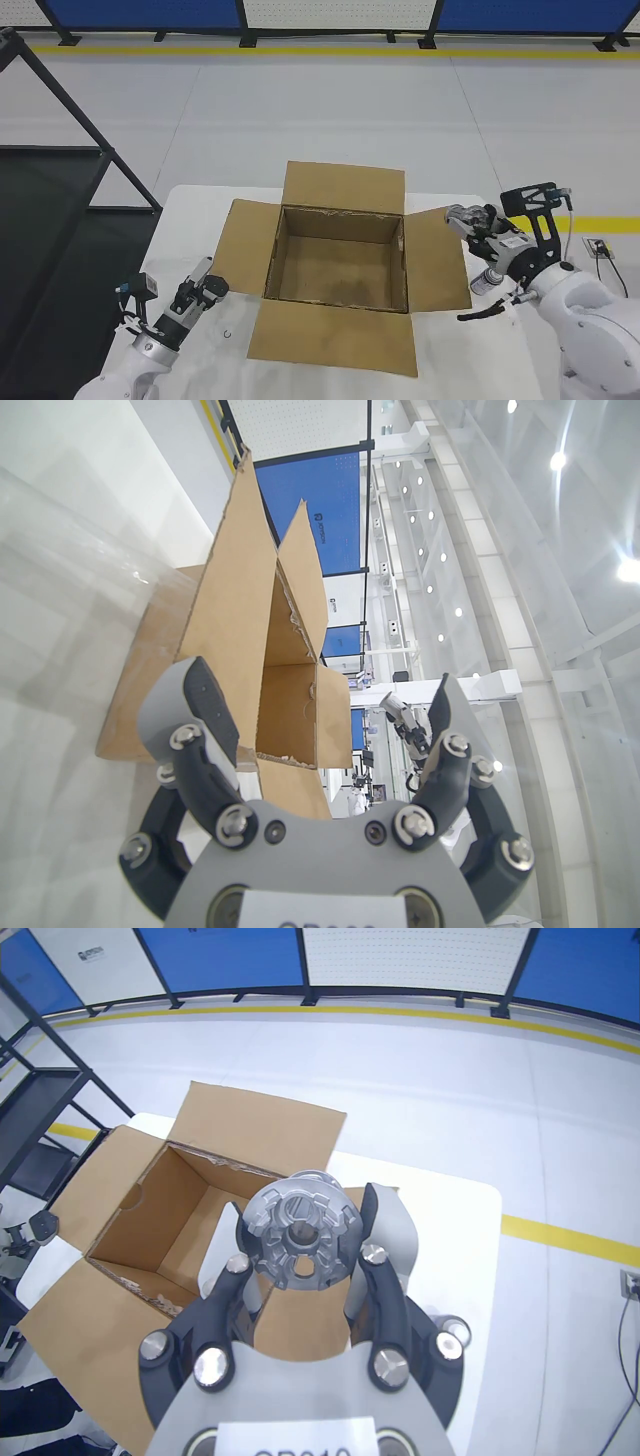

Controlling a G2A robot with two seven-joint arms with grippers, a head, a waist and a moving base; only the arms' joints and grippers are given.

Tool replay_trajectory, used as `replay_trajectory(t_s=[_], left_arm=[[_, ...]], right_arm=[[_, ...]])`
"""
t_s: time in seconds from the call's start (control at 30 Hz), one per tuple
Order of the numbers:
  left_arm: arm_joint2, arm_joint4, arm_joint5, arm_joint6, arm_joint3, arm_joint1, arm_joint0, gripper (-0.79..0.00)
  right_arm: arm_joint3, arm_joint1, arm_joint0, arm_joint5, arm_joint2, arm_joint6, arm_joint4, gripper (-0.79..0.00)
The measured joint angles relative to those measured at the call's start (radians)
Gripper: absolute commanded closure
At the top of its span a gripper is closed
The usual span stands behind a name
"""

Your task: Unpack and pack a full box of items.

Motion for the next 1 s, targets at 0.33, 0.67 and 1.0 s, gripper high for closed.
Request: replay_trajectory(t_s=[0.33,0.67,1.0], left_arm=[[0.000,0.000,0.000,0.000,0.000,0.000,0.000,-0.785],[0.000,0.000,0.000,0.000,0.000,0.000,0.000,-0.785],[0.000,0.000,0.000,0.000,0.000,0.000,0.000,-0.785]], right_arm=[[-0.035,0.028,-0.204,-0.122,0.199,0.152,0.071,0.000],[-0.035,0.039,-0.242,-0.184,0.219,0.255,0.074,0.000],[-0.001,0.048,-0.256,-0.191,0.187,0.247,0.010,0.000]])
